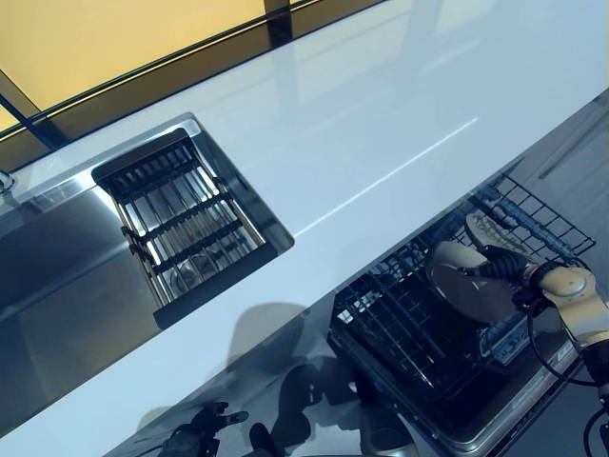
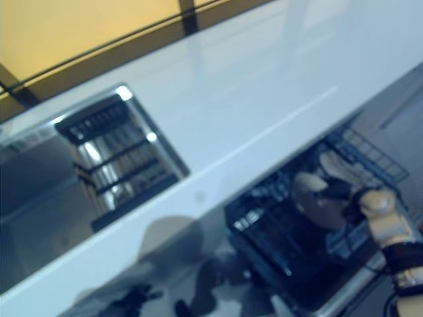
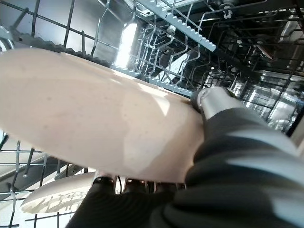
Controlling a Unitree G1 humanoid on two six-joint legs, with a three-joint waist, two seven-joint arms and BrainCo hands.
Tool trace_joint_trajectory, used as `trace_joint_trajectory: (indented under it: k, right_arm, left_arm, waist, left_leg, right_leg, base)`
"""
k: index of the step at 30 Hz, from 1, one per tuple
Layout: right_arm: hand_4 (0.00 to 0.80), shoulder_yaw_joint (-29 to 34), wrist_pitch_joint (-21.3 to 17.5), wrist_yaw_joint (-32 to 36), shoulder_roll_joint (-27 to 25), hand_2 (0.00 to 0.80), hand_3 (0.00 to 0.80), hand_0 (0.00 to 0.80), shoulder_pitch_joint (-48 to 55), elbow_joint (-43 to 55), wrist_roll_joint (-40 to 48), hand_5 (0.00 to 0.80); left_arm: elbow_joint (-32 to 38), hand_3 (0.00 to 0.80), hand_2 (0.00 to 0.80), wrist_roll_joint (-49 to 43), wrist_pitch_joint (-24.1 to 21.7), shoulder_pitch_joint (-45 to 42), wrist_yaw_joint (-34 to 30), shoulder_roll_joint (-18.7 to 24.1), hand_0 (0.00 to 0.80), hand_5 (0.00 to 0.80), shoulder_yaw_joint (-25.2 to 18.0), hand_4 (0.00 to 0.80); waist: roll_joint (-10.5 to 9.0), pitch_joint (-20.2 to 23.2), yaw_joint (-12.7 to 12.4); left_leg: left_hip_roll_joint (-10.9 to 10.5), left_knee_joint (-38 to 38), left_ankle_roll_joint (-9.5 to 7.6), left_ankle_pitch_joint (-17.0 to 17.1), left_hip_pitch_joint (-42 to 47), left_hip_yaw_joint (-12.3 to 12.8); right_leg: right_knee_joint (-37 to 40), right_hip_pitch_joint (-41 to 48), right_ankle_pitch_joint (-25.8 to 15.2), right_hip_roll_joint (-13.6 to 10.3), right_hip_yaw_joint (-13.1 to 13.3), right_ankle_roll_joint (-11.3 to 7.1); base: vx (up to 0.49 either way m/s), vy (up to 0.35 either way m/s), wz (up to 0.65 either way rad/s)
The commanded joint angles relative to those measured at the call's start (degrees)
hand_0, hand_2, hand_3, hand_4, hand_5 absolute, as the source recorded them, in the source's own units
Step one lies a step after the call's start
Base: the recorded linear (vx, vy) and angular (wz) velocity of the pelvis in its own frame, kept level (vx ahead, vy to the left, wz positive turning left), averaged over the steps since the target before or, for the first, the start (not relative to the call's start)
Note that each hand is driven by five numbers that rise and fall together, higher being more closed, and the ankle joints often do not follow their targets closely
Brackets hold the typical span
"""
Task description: Take plates into dishwasher
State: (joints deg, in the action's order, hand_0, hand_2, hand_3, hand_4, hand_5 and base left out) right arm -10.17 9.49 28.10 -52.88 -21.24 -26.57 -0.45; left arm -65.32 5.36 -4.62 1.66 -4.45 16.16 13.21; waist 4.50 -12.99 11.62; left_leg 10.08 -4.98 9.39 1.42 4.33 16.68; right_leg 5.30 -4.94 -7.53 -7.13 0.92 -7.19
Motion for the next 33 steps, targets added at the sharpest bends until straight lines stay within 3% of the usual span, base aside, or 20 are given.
trace_joint_trajectory:
  k: [1, 11, 17, 22, 23, 24, 25, 33]
  right_arm:
    - [0.800, -3.9, -0.9, 0.2, 3.9, 0.800, 0.800, 0.800, -4.5, -3.2, -1.5, 0.800]
    - [0.800, -8.2, -5.1, -5.2, 3.2, 0.800, 0.800, 0.800, -5.3, -9.2, -19.4, 0.800]
    - [0.800, -10.4, -3.1, -9.0, 4.3, 0.800, 0.800, 0.800, -4.6, -10.9, -25.2, 0.800]
    - [0.800, -10.2, -1.4, -10.7, 4.9, 0.800, 0.800, 0.800, -3.6, -11.7, -24.0, 0.800]
    - [0.653, -10.1, -0.5, -10.7, 5.0, 0.653, 0.653, 0.653, -3.4, -11.4, -23.5, 0.653]
    - [0.107, -9.6, -0.2, -10.7, 5.1, 0.107, 0.107, 0.107, -2.9, -11.2, -23.5, 0.107]
    - [0.000, -9.1, -0.2, -11.0, 5.1, 0.000, 0.000, 0.000, -2.3, -11.2, -23.6, 0.000]
    - [0.000, -6.5, 1.6, -8.6, 2.6, 0.000, 0.000, 0.000, -0.3, -7.5, -22.1, 0.000]
  left_arm:
    - [-1.7, 0.000, 0.000, 1.5, -1.8, 5.9, 0.7, 3.0, 0.000, 0.000, -0.7, 0.000]
    - [-1.2, 0.000, 0.000, 1.7, -1.5, 6.6, 1.1, 2.8, 0.000, 0.000, 0.6, 0.000]
    - [-0.8, 0.000, 0.000, 1.6, -1.6, 6.9, 1.6, 2.5, 0.000, 0.000, 1.7, 0.000]
    - [-0.9, 0.000, 0.000, 1.1, -1.9, 7.2, 1.4, 3.1, 0.000, 0.000, 1.7, 0.000]
    - [-0.9, 0.000, 0.000, 1.0, -1.9, 7.2, 1.4, 3.1, 0.000, 0.000, 1.7, 0.000]
    - [-0.7, 0.000, 0.000, 1.0, -1.6, 7.3, 1.3, 3.2, 0.000, 0.000, 1.7, 0.000]
    - [-0.6, 0.000, 0.000, 0.9, -1.5, 7.2, 1.2, 3.4, 0.000, 0.000, 1.5, 0.000]
    - [-0.4, 0.000, 0.000, 0.2, -1.1, 6.7, 1.3, 4.2, 0.000, 0.000, 0.2, 0.000]
  waist:
    - [-3.09, 0.8, -1.1]
    - [-2.74, 0.4, -2.1]
    - [-2.69, 0.2, -2.8]
    - [-2.85, 0.1, -3.2]
    - [-2.90, 0.1, -3.2]
    - [-2.95, 0.2, -3.2]
    - [-3.04, 0.2, -3.2]
    - [-4.70, 0.7, -2.9]
  left_leg:
    - [-0.5, 0.0, -1.44, -1.9, 2.8, -3.2]
    - [-0.6, 0.0, -1.55, -1.6, 2.3, -4.0]
    - [-0.5, 0.0, -1.79, -1.6, 2.0, -4.8]
    - [-0.4, 0.0, -1.87, -1.4, 1.5, -5.3]
    - [-0.4, 0.0, -1.88, -1.4, 1.4, -5.3]
    - [-0.4, 0.0, -1.94, -1.4, 1.4, -5.3]
    - [-0.4, 0.0, -1.99, -1.4, 1.3, -5.4]
    - [0.1, 0.0, -2.15, -1.7, 1.7, -5.3]
  right_leg:
    - [-0.3, 0.4, 0.2, -4.0, -1.6, -2.73]
    - [-0.3, 0.7, 0.3, -4.2, -1.8, -3.01]
    - [-0.3, 1.0, 0.4, -4.1, -1.8, -3.06]
    - [-0.3, 0.9, 0.5, -4.1, -2.0, -3.16]
    - [-0.3, 0.9, 0.5, -4.0, -1.9, -3.15]
    - [-0.3, 0.9, 0.5, -4.0, -1.9, -3.17]
    - [-0.3, 1.0, 0.5, -4.0, -1.9, -3.18]
    - [-0.3, 1.4, 0.6, -3.3, -1.3, -3.18]
  base:
    - [-0.013, 0.014, 0.04]
    - [-0.007, -0.003, 0.04]
    - [-0.002, -0.005, 0.01]
    - [-0.009, -0.014, 0.04]
    - [-0.008, -0.006, 0.04]
    - [0.000, -0.008, 0.06]
    - [0.005, -0.013, 0.07]
    - [0.005, -0.010, 0.01]
